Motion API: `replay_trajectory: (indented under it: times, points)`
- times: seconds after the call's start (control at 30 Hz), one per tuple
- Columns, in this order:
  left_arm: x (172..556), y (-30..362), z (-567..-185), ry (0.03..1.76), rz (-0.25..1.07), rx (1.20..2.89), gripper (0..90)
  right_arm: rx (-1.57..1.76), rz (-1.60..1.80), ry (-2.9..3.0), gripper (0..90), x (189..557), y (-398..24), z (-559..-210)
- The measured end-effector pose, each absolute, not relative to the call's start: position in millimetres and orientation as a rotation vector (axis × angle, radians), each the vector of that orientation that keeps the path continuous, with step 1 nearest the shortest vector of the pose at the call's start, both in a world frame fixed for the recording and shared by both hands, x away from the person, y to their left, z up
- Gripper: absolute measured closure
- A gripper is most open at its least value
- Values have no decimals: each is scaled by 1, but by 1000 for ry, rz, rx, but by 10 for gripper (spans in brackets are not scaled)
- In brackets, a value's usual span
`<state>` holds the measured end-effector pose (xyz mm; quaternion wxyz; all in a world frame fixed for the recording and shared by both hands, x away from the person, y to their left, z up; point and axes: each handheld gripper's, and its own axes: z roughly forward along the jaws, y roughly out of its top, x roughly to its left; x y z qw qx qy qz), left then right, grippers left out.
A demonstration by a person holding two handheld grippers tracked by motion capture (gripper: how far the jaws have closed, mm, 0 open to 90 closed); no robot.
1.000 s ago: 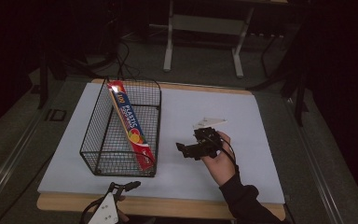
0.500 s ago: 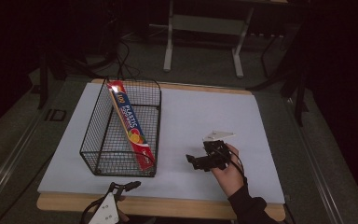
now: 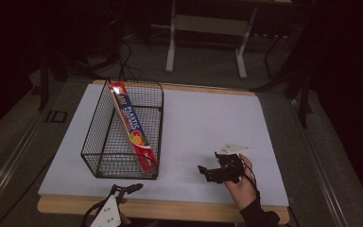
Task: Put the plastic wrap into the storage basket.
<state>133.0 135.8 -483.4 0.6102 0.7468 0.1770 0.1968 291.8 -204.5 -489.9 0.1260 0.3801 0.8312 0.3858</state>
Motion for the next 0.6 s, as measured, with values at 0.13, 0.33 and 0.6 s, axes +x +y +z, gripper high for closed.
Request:
replay_trajectory:
  times: [0.13,0.33,0.6]
  points:
    - [133,136,-483,407,456,1725,22,1114,1104,2421,136,288,-210,-496]
    - [134,137,-483,413,451,1721,22,1058,1063,2390,131,288,-213,-497]
    - [135,138,-483,420,451,1718,21,1044,971,2367,129,290,-216,-500]
